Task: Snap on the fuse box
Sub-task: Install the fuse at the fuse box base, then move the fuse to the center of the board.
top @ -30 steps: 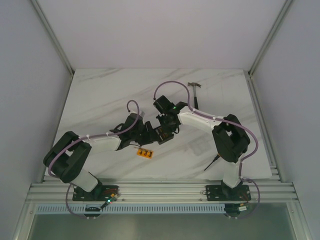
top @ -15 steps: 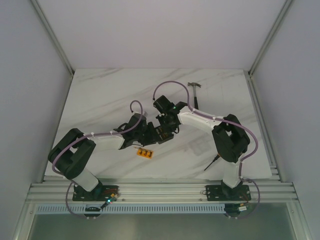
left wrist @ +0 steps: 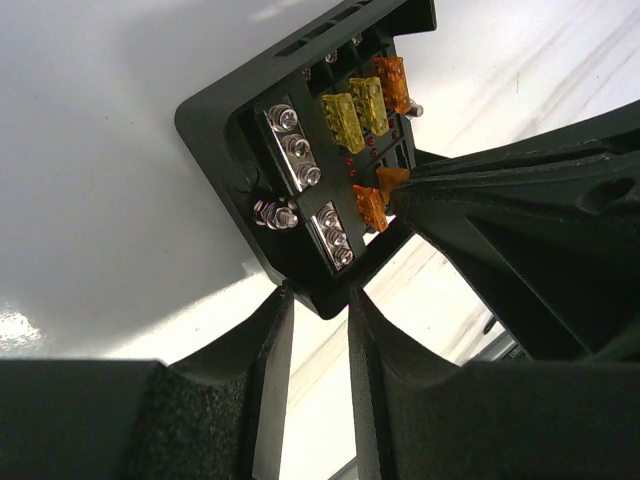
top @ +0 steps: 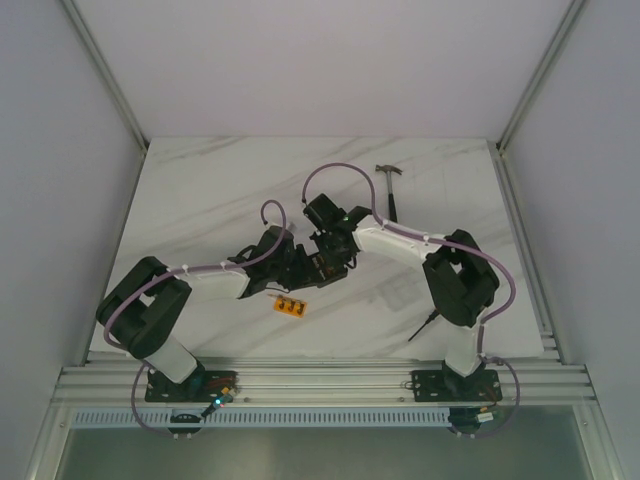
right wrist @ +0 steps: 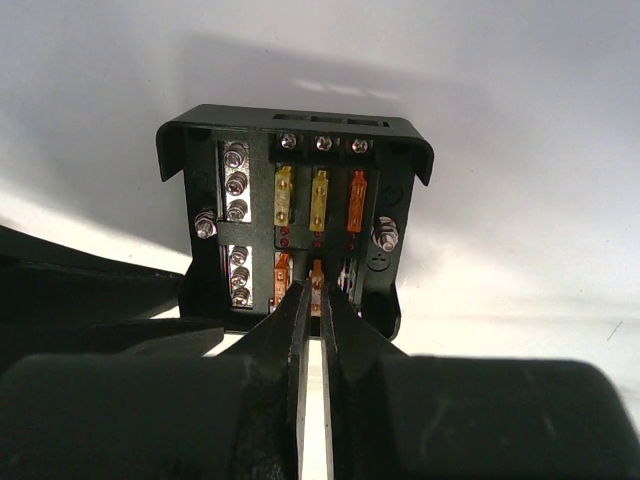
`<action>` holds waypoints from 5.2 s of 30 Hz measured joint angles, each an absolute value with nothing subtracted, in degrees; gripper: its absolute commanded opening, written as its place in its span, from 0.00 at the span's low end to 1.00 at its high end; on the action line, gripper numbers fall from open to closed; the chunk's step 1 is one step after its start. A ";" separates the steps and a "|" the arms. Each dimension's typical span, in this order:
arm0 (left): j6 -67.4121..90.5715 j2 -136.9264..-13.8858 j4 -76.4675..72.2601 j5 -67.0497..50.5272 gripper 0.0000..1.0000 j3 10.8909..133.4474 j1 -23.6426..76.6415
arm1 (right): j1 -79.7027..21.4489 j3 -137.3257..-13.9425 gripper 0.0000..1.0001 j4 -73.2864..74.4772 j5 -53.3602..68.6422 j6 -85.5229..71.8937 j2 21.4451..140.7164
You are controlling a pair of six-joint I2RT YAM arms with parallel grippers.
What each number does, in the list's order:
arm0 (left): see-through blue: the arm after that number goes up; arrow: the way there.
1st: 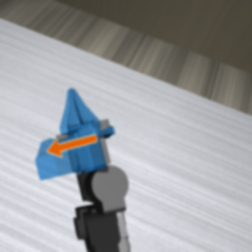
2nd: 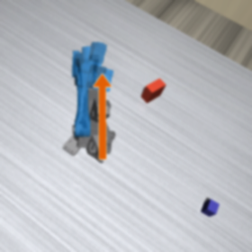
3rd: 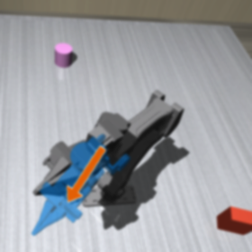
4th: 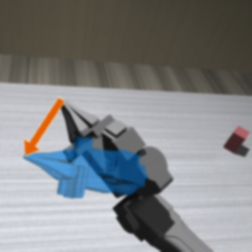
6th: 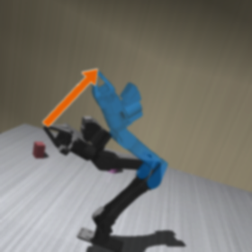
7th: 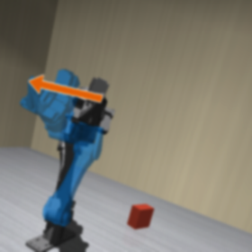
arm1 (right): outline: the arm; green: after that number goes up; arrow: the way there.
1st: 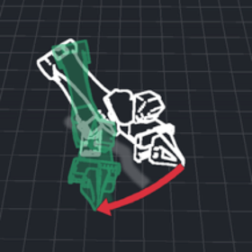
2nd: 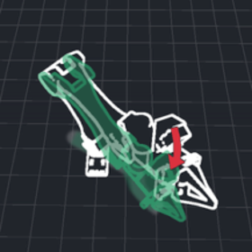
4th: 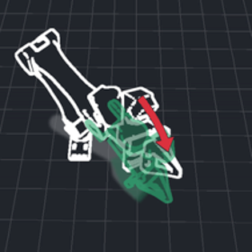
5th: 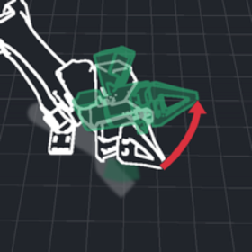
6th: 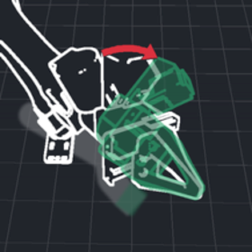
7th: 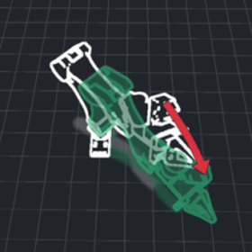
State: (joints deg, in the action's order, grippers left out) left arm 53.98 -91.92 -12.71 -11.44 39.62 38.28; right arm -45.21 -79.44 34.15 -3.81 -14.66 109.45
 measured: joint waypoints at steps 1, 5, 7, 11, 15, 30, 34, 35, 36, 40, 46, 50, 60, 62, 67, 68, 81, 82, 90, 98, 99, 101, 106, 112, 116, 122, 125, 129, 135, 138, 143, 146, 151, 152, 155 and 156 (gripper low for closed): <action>53.95 -91.92 -12.58 -11.44 0.32 39.68 38.28 | -45.30 -79.15 0.00 33.91 -4.16 -14.52 109.25; 53.95 -91.88 -12.29 -11.44 0.32 39.77 38.26 | -45.67 -77.93 0.00 32.73 -4.99 -14.04 108.62; 53.98 -91.85 -12.23 -11.46 0.32 39.77 38.22 | -45.84 -77.67 0.00 32.45 -5.28 -13.78 108.49; 53.95 -91.77 -12.12 -11.53 0.31 39.77 38.15 | -46.46 -77.54 0.00 32.29 -6.04 -13.50 108.47; 53.93 -91.77 -11.99 -11.84 0.29 39.79 38.00 | -46.68 -77.47 0.00 32.18 -6.90 -13.43 108.86; 53.91 -91.31 -11.31 -11.92 0.27 39.79 37.93 | -46.98 -83.68 0.00 37.91 -7.46 -11.68 113.67; 53.91 -91.31 -11.31 -11.92 0.27 39.79 37.95 | -46.57 -83.57 0.00 37.65 -6.68 -11.73 113.78; 53.93 -91.31 -11.31 -11.92 0.27 39.79 37.95 | -46.35 -83.57 0.00 37.60 -6.31 -11.77 113.84; 53.91 -91.31 -11.31 -11.92 0.27 39.79 37.95 | -46.15 -83.57 0.00 37.58 -5.89 -11.75 113.97; 53.93 -91.33 -11.31 -11.92 0.27 39.79 37.93 | -45.80 -83.59 0.00 37.45 -5.32 -12.21 114.39; 53.93 -91.29 -11.31 -11.97 0.27 39.79 37.93 | -45.74 -80.27 0.00 34.22 -5.50 -13.21 111.96; 53.93 -91.13 -11.27 -11.94 0.27 39.77 37.93 | -45.76 -77.01 0.07 30.65 -5.56 -13.89 108.81; 53.93 -91.13 -12.51 -10.04 0.27 39.77 37.89 | -45.69 -76.31 0.27 31.83 -6.70 -15.33 106.50; 53.91 -91.13 -12.75 -9.47 0.27 39.77 37.85 | -45.71 -76.31 0.28 32.47 -6.70 -15.57 105.47; 53.91 -91.13 -12.86 -9.04 0.27 39.77 37.82 | -45.69 -76.31 0.26 32.71 -6.72 -16.69 103.85; 53.91 -91.13 -12.84 -9.04 0.27 39.77 37.82 | -45.69 -76.31 0.25 32.71 -6.72 -16.95 103.88; 53.91 -91.13 -12.86 -9.04 0.27 39.77 37.82 | -45.45 -75.37 0.10 32.01 -6.04 -20.10 105.89; 53.89 -91.13 -12.86 -9.04 0.27 39.77 37.82 | -45.41 -75.24 0.07 31.90 -6.04 -20.27 106.06; 53.91 -91.24 -12.88 -9.10 0.27 39.77 37.78 | -45.36 -75.09 0.00 31.97 -6.50 -21.04 106.19; 53.93 -91.46 -13.10 -9.15 0.27 39.77 37.78 | -45.54 -76.95 0.00 33.82 -6.92 -20.29 108.75; 53.91 -91.46 -13.15 -9.15 0.27 39.77 37.78 | -45.56 -77.45 0.00 34.39 -6.94 -19.97 109.19; 53.91 -91.46 -13.19 -9.17 0.27 39.77 37.78 | -45.56 -78.48 0.00 35.40 -6.90 -19.46 109.89; 53.47 -91.07 -12.82 -8.54 0.36 39.75 37.78 | -45.93 -78.96 0.05 35.38 -7.25 -17.85 109.10; 51.62 -85.56 -7.62 -3.53 0.49 39.11 37.30 | -46.46 -77.28 0.33 31.57 -7.55 -15.42 107.04; 49.67 -77.67 -2.66 1.30 0.59 38.92 36.99 | -47.18 -75.31 0.48 29.45 -7.60 -14.72 102.41; 44.93 -70.96 5.91 10.11 0.69 38.85 34.46 | -47.42 -69.23 0.75 24.60 -8.86 -15.14 93.58; 42.41 -70.83 9.30 13.23 0.70 38.17 32.23 | -47.40 -66.28 0.81 23.14 -9.56 -15.31 91.85; 39.51 -72.25 11.94 15.20 0.69 37.26 29.08 | -47.37 -63.83 0.84 22.26 -10.13 -15.38 91.22; 35.57 -77.08 12.69 15.29 0.62 37.23 26.37 | -47.37 -62.11 0.85 20.95 -10.61 -15.38 90.35; 34.15 -79.02 12.12 14.66 0.58 37.21 25.65 | -47.37 -61.67 0.86 20.03 -10.76 -15.38 90.15; 31.97 -82.54 10.57 13.82 0.51 38.59 25.43 | -47.37 -61.54 0.86 19.75 -10.76 -15.35 90.11; 30.98 -83.79 9.47 13.26 0.46 39.40 25.43 | -47.37 -61.54 0.87 19.75 -10.79 -15.31 90.04; 29.85 -85.06 8.51 12.36 0.37 40.16 25.45 | -47.37 -61.54 0.87 19.70 -10.74 -15.16 90.04; 29.65 -85.36 8.43 12.23 0.36 40.40 25.54 | -47.37 -61.54 0.87 19.70 -10.74 -15.16 90.04; 29.43 -86.21 8.14 11.97 0.33 41.10 26.68 | -47.37 -61.54 0.87 19.68 -10.74 -15.14 90.04; 29.45 -86.39 8.05 11.92 0.32 41.21 27.38 | -47.37 -61.54 0.88 19.66 -10.74 -15.14 90.04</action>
